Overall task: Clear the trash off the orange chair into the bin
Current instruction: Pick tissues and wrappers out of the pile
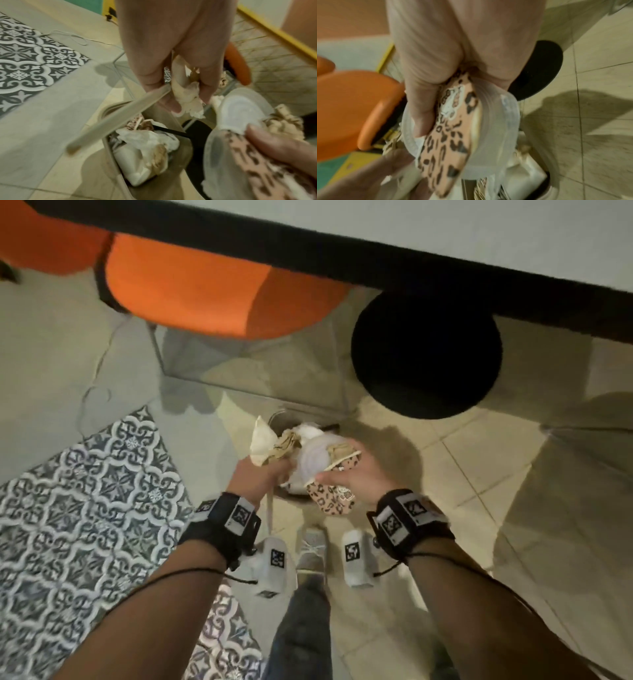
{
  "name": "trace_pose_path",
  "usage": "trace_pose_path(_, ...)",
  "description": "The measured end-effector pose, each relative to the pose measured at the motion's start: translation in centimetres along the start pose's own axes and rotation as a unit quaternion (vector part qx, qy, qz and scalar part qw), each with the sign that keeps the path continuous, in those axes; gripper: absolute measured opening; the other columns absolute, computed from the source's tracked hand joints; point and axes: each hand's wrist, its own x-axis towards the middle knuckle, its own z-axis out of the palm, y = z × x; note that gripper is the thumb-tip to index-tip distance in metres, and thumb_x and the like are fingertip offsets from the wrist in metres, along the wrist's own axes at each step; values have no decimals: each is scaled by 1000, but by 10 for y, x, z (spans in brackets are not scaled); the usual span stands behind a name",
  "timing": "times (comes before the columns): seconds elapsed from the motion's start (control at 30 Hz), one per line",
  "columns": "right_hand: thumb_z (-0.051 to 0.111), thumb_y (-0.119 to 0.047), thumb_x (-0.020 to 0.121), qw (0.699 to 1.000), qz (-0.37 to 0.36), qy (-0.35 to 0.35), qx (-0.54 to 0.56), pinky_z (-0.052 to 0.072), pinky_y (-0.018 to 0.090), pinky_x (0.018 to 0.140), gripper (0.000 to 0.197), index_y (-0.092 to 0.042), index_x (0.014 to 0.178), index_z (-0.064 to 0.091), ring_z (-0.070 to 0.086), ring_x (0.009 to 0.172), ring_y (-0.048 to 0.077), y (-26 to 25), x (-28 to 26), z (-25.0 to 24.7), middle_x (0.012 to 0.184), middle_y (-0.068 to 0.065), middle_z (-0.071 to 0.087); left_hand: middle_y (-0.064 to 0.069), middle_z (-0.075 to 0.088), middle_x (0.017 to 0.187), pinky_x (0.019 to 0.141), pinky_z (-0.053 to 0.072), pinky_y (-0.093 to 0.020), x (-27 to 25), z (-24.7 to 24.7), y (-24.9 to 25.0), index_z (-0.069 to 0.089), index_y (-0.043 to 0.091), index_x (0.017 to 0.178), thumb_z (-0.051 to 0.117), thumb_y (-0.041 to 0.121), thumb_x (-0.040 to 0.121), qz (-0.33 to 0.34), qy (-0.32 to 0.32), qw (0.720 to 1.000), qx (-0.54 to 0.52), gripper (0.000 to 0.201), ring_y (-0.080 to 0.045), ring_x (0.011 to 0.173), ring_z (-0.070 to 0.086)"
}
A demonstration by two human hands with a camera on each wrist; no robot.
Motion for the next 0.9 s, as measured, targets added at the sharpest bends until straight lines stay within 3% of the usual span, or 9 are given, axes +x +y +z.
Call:
trace_pose_path(0.03,80,-1,70,1000,15,2,-15,42,24,89,67,-17,126,45,52,100,11,1,16,12,107,-5,56,-1,70,67,74,54,-34,20,-8,-7,66,17,64,76,33,44,-20,-4,1000,7,28,-21,71,66)
trace_pose_path(0.1,79,-1,71,998,36,9,-49,41,23,87,59,-16,119,47,52,100,11,7,45,30,105,-4,55,-11,71,84,83,57,-39,49,-17,-14,66,17,68,81,29,53,-61,-30,997,26,24,-27,83,67)
trace_pose_path(0.2,85,-8,65,991,52,47,-116,48,33,96,58,-4,117,58,61,110,23,26,91,46,114,8,65,-9,66,82,58,55,-23,83,-17,-27,63,10,79,80,22,71,-83,-54,992,80,23,-20,70,61)
trace_pose_path(0.3,83,-18,69,973,49,75,-215,49,33,93,64,-5,125,55,60,110,27,39,118,52,119,13,62,-16,70,97,73,59,-41,106,-6,-39,64,2,100,80,36,63,-76,-80,981,156,53,-31,87,68)
trace_pose_path(0.37,77,-18,74,963,22,82,-256,45,33,95,71,-13,136,43,55,117,29,47,130,53,131,12,53,-17,68,107,78,58,-41,115,5,-40,60,5,111,74,37,66,-71,-90,974,197,57,-33,93,67)
trace_pose_path(0.47,70,-14,78,963,12,90,-255,41,35,99,77,-18,144,30,48,123,29,55,145,55,141,7,43,-13,58,125,87,54,-43,122,16,-36,42,11,132,62,46,69,-37,-84,959,268,75,-35,104,62)
trace_pose_path(0.53,67,-16,82,960,29,100,-258,41,36,100,69,-14,143,34,48,124,31,60,153,57,141,10,44,-17,47,137,92,51,-46,124,21,-35,24,13,143,63,46,71,-23,-55,957,285,88,-38,114,55)
trace_pose_path(0.73,64,-18,86,962,69,131,-229,42,35,98,62,-11,141,37,51,121,32,73,170,66,136,14,50,-22,26,145,109,35,-38,121,15,-41,6,15,149,58,20,83,16,-59,941,333,84,-38,129,41)
trace_pose_path(0.9,67,-31,84,967,119,158,-162,40,33,97,68,-8,141,38,49,123,32,77,179,66,139,15,47,-20,40,136,98,40,-34,109,15,-53,34,5,137,48,3,86,64,-37,907,415,52,-35,118,51)
